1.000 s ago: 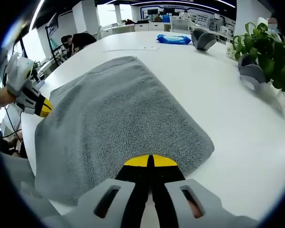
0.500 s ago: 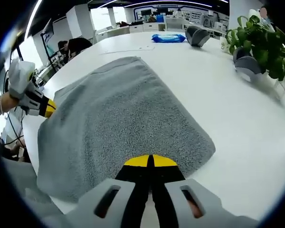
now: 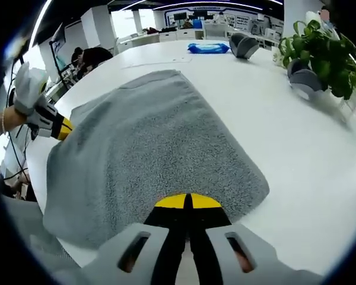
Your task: Fold the towel on the table until its edges align and the towel forms a compact rectangular stack.
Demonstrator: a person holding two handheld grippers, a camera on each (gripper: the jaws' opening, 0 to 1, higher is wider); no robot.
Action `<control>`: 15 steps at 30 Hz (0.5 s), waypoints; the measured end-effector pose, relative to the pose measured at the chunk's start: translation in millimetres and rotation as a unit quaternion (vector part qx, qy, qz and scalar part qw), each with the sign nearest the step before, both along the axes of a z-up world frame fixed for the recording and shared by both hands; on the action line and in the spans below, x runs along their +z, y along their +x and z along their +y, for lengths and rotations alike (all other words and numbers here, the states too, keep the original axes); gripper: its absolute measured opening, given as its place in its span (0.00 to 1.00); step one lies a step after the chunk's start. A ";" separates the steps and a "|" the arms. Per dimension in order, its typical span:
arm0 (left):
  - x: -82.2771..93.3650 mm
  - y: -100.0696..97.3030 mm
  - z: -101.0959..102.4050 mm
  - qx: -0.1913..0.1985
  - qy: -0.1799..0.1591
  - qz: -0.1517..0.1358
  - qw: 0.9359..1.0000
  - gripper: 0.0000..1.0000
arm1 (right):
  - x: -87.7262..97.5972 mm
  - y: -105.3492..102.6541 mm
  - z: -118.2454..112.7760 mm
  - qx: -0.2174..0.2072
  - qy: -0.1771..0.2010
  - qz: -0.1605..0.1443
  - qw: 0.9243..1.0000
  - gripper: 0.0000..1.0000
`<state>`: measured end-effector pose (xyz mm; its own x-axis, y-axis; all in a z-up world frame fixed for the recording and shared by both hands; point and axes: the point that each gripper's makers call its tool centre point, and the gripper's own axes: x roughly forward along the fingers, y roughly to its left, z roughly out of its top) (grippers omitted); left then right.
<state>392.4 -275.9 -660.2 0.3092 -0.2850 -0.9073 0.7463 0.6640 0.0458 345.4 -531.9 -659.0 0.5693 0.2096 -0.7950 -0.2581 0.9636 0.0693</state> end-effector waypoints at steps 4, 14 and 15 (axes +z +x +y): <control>-0.1 5.6 -1.9 0.000 0.000 -0.004 1.000 0.00 | -0.3 -3.1 -0.9 -0.005 0.007 0.000 1.000 0.00; 0.6 15.9 -5.9 -0.003 -0.002 -0.012 1.000 0.00 | -0.9 -11.1 0.8 0.006 0.004 0.008 1.000 0.00; 0.6 17.2 -6.3 -0.003 -0.003 -0.012 1.000 0.00 | -0.9 -12.1 1.1 0.007 0.004 0.008 1.000 0.00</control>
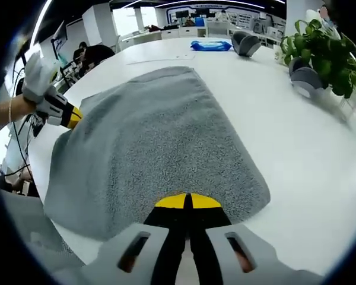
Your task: Fold the towel on the table until its edges align and the towel forms a compact rectangular stack.
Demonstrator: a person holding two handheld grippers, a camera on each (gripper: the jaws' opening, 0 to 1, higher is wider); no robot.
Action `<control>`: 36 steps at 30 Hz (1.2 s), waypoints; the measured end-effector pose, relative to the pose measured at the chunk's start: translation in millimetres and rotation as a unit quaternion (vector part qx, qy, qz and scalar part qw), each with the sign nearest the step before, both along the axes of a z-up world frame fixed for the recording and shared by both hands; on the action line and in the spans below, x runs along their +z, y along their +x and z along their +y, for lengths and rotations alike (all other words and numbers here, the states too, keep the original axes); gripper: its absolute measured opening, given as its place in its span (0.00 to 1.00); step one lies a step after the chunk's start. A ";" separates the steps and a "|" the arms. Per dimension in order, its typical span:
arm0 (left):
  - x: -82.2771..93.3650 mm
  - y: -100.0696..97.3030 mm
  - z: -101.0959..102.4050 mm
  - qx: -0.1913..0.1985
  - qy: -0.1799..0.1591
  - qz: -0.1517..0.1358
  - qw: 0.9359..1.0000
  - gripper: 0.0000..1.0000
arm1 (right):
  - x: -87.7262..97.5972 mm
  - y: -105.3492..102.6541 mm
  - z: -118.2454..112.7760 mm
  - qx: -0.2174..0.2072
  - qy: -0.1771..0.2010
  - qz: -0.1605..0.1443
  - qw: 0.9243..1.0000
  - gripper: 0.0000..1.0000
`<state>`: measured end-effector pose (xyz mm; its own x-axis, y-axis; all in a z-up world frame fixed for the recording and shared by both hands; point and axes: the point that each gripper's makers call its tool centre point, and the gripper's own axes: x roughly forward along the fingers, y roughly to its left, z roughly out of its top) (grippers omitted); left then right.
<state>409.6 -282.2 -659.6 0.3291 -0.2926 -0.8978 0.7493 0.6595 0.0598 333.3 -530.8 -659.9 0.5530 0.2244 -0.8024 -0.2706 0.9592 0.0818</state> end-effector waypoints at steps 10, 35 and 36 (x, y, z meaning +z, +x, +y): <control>0.2 4.2 -1.1 -0.003 -0.008 -0.001 1.000 0.00 | 0.1 -7.3 2.6 0.004 -0.002 -0.001 1.000 0.00; 0.6 20.0 -8.6 -0.020 -0.002 -0.006 1.000 0.00 | 0.1 -20.2 6.5 0.030 -0.006 0.003 1.000 0.00; 0.6 21.4 -9.1 -0.021 -0.002 -0.006 1.000 0.00 | 0.0 -20.4 6.6 0.032 -0.006 0.003 0.999 0.00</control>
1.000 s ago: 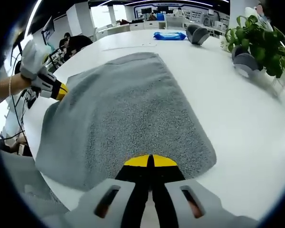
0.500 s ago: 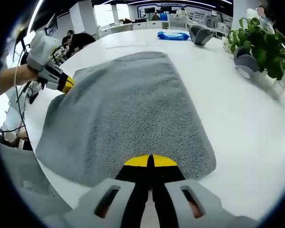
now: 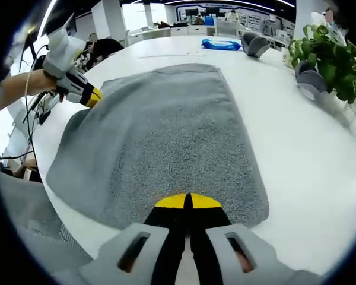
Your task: Fold the towel on the table until its edges align and the towel forms a compact rectangular stack.
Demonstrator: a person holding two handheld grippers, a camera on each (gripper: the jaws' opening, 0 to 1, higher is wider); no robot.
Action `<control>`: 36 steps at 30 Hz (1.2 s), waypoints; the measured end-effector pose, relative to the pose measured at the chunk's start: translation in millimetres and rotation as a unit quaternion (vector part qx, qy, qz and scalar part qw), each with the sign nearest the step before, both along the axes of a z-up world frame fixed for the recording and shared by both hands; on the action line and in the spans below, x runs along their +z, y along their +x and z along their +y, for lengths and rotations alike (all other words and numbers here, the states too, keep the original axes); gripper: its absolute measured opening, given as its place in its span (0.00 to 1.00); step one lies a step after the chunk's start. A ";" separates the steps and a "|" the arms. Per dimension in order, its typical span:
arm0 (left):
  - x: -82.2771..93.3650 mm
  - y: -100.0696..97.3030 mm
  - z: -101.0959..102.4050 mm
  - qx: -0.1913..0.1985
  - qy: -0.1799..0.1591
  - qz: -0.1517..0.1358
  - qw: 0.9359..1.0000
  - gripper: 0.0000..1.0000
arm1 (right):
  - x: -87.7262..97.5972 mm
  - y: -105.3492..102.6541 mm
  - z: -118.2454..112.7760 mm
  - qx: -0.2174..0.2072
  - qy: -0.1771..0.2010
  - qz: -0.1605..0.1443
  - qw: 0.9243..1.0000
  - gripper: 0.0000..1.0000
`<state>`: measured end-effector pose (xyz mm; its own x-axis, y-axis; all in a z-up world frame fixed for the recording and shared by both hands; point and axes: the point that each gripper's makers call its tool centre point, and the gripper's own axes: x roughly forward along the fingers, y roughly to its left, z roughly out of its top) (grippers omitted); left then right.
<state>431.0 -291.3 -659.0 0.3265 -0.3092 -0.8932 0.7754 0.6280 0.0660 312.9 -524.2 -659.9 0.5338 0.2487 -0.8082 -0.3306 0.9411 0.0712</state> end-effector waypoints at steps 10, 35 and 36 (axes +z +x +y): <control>0.0 10.1 -5.4 -0.008 0.006 -0.002 1.000 0.00 | -0.3 -3.1 1.2 0.005 0.000 0.003 1.000 0.00; -0.8 42.7 -20.9 -0.042 0.023 -0.011 0.999 0.00 | -0.8 -14.3 8.3 0.032 -0.011 0.004 0.999 0.00; -0.8 44.0 -21.3 -0.043 0.024 -0.011 0.999 0.00 | -0.9 -14.8 8.5 0.033 -0.011 0.004 0.999 0.00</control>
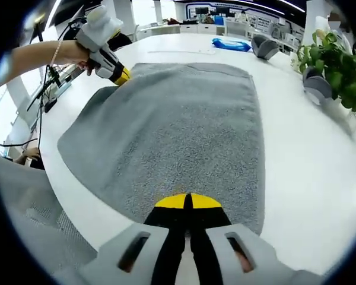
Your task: Fold the towel on the table until its edges align and the towel forms a compact rectangular stack.
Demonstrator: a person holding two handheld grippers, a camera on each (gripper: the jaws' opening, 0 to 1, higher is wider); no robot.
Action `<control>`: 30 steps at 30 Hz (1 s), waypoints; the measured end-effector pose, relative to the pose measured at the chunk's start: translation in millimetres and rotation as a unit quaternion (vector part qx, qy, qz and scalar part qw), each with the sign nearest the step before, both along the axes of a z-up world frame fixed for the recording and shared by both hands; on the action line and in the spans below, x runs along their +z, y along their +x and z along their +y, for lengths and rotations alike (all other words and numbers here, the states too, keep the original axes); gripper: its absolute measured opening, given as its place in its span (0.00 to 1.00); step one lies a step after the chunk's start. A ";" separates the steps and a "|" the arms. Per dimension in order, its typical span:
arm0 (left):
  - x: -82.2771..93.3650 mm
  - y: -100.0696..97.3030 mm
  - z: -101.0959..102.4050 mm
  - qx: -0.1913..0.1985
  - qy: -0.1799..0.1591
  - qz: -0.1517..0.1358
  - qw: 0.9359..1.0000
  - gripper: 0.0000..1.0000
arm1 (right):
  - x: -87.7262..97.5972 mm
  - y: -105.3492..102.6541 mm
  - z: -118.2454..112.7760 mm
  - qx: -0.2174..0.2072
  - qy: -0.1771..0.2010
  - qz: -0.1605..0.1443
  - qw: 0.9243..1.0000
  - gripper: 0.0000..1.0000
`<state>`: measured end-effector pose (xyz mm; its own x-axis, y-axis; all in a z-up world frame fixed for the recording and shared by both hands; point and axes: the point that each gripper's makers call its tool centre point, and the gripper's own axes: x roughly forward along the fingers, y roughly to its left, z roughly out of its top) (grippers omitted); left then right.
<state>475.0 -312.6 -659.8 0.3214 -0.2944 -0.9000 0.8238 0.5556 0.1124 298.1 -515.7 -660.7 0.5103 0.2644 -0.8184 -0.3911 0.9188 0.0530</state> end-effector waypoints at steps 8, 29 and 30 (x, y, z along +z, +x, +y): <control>0.4 5.8 -2.1 -0.001 0.001 -0.003 1.000 0.00 | -0.1 -3.5 2.6 0.009 -0.001 0.002 1.000 0.00; 0.5 6.4 -2.6 -0.010 -0.001 -0.003 1.000 0.01 | 0.4 -4.1 3.5 0.015 0.002 -0.002 1.000 0.00; 0.6 6.5 -2.5 -0.014 0.001 -0.004 1.000 0.01 | 0.5 -4.4 3.6 0.015 0.003 -0.002 1.000 0.00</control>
<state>481.5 -315.1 -659.2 0.3206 -0.3015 -0.8980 0.8385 0.5313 0.1209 293.8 -512.1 -660.3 0.5060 0.2837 -0.8145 -0.4185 0.9065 0.0558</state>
